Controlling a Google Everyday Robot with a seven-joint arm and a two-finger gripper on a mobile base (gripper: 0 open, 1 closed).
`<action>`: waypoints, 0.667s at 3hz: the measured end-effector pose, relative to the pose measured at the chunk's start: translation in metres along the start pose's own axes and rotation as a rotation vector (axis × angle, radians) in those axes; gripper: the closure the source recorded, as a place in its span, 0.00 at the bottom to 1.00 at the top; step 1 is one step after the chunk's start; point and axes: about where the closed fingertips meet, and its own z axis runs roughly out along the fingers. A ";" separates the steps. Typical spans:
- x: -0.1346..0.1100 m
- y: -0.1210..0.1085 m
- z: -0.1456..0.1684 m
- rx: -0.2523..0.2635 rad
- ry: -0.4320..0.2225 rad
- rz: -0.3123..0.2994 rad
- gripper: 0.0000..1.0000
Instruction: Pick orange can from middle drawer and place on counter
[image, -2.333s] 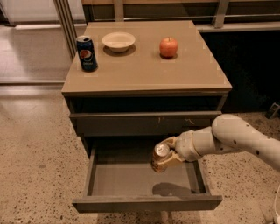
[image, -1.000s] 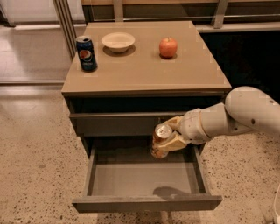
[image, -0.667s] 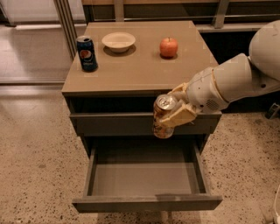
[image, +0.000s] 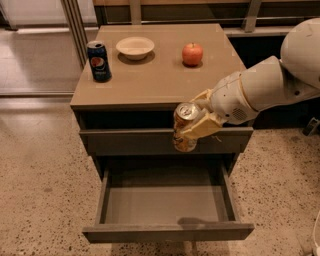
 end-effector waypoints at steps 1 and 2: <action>0.000 -0.042 -0.004 0.032 0.019 0.003 1.00; -0.013 -0.101 -0.006 0.063 0.030 -0.017 1.00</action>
Offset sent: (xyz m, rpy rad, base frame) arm 0.1808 -0.0251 0.0840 -0.0366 -0.1460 -0.0629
